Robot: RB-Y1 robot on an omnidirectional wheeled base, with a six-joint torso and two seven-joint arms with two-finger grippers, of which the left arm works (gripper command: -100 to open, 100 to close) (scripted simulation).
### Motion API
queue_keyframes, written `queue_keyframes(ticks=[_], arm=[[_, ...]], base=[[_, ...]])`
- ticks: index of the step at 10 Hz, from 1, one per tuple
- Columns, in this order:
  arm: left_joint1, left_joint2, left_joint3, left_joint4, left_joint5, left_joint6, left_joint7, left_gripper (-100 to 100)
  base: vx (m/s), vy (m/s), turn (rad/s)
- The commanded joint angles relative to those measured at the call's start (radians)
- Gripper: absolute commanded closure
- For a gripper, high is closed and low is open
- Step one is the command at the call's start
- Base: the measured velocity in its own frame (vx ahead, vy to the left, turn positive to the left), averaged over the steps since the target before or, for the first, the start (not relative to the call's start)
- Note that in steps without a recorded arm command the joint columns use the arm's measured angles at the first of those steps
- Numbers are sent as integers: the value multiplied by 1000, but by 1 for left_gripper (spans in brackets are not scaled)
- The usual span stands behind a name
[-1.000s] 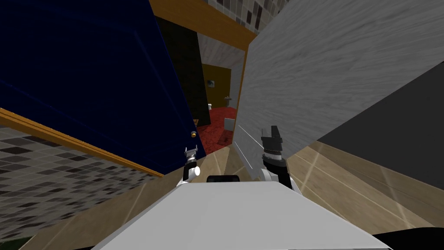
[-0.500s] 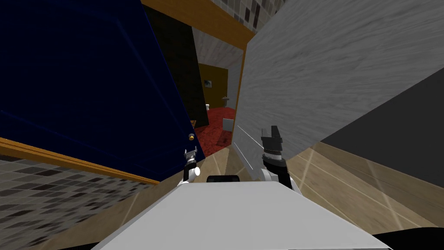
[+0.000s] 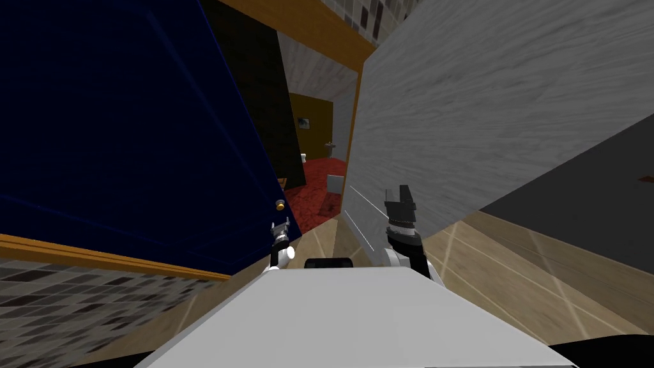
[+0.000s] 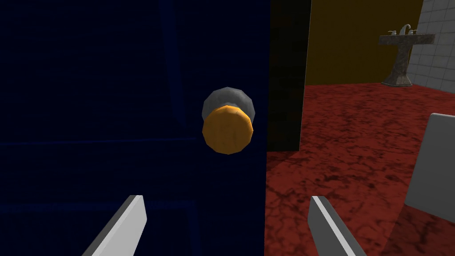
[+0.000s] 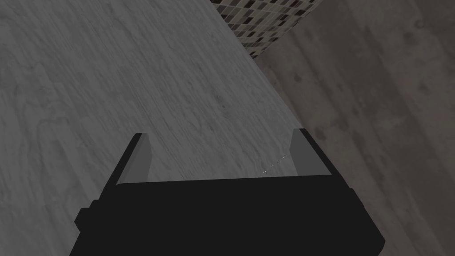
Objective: Pull the door open
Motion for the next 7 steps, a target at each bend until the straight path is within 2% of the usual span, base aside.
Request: queue_keyframes(ticks=[1, 2, 3, 6, 7], arm=[[-12, 0, 1, 33, 14, -8, 23, -100], [-5, -1, 1, 16, 9, -4, 12, -100], [6, 23, 0, 25, 12, -8, 43, -100], [33, 80, -3, 43, 17, -17, 111, -100], [38, 91, -3, 47, 18, -19, 124, -100]], base=[[59, 56, -63], [23, 27, -12], [109, -2, -55], [206, 10, -52], [165, -8, -41]])
